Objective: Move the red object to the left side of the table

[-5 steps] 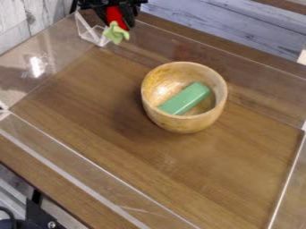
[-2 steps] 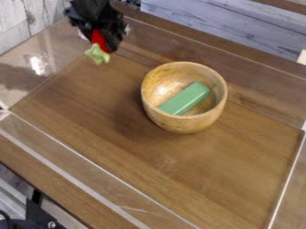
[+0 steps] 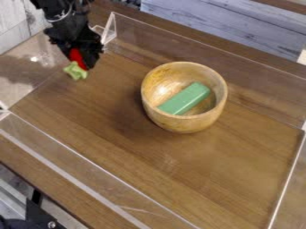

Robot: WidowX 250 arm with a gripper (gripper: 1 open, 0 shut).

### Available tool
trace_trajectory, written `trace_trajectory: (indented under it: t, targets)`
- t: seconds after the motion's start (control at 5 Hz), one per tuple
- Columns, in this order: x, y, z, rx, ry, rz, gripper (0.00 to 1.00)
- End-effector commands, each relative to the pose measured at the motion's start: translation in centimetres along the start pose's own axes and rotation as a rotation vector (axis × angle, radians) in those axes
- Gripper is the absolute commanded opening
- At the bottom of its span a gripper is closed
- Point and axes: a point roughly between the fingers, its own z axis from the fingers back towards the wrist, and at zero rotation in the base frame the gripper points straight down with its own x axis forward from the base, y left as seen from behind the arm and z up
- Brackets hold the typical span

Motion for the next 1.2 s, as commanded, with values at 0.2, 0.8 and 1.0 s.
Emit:
trace_trajectory:
  t: [0.2,0.8,1.0]
  targets:
    - [1.9,1.1,0.0,0.049,-0.004,-0.020,0.00]
    - [1.6,0.7,-0.5,0.033,0.048,-0.154,0.00]
    - [2.2,0.7,0.5,0.050,0.057,-0.143,0.00]
